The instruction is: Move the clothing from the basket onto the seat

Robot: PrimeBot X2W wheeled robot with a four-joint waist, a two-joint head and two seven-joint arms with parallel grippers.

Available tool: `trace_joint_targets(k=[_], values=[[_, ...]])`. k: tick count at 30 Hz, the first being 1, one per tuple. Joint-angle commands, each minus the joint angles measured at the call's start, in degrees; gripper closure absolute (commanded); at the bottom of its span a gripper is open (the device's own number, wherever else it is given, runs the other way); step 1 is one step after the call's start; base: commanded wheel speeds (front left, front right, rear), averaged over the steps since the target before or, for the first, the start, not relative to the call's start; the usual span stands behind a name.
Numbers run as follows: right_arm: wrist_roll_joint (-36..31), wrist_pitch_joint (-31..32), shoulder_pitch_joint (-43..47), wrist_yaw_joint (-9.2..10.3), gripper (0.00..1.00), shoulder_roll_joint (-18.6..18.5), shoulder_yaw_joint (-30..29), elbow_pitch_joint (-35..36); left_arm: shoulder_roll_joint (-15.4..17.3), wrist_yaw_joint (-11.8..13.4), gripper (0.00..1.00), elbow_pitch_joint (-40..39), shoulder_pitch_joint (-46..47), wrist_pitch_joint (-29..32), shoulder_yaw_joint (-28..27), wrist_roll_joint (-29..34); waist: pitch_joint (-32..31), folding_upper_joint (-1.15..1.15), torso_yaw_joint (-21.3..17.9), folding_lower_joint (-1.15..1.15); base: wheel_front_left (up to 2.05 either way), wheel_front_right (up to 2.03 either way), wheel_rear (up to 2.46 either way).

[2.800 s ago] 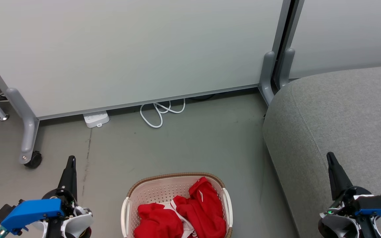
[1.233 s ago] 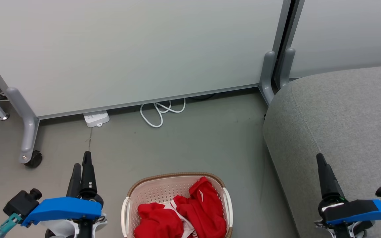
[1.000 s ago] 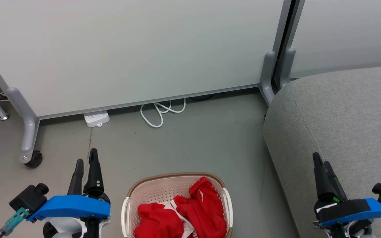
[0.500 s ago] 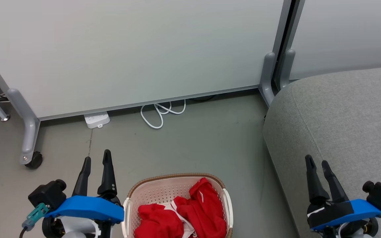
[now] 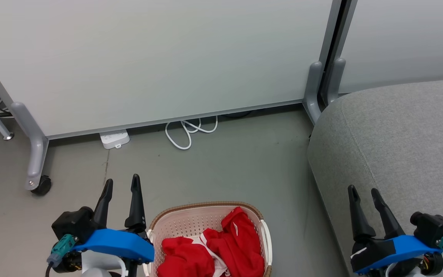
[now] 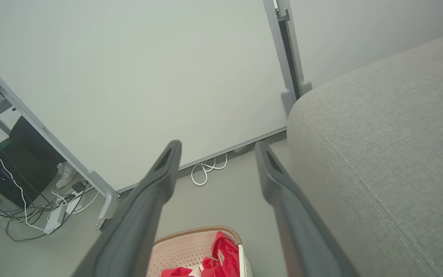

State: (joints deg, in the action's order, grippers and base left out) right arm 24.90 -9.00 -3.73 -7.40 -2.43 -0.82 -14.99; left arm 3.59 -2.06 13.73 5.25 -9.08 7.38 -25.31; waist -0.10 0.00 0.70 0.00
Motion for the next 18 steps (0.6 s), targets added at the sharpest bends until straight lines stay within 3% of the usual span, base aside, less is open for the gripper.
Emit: trace_joint_targets(k=[1,18], values=[[-1.5,-0.6,-1.0,-0.09,0.0,-0.5,0.1,0.2,0.5,0.1,0.0,-0.3,1.5,-0.5,0.3,1.5,0.0,0.0,0.0,0.0,0.0,0.0,0.0],[-11.2,-2.8,-1.1,-0.12,0.0,-0.5,0.9,-1.3,0.8,0.9,0.0,0.2,1.6,-2.8,2.2,10.3,0.0,0.0,0.2,0.0,0.0,0.0,0.0]])
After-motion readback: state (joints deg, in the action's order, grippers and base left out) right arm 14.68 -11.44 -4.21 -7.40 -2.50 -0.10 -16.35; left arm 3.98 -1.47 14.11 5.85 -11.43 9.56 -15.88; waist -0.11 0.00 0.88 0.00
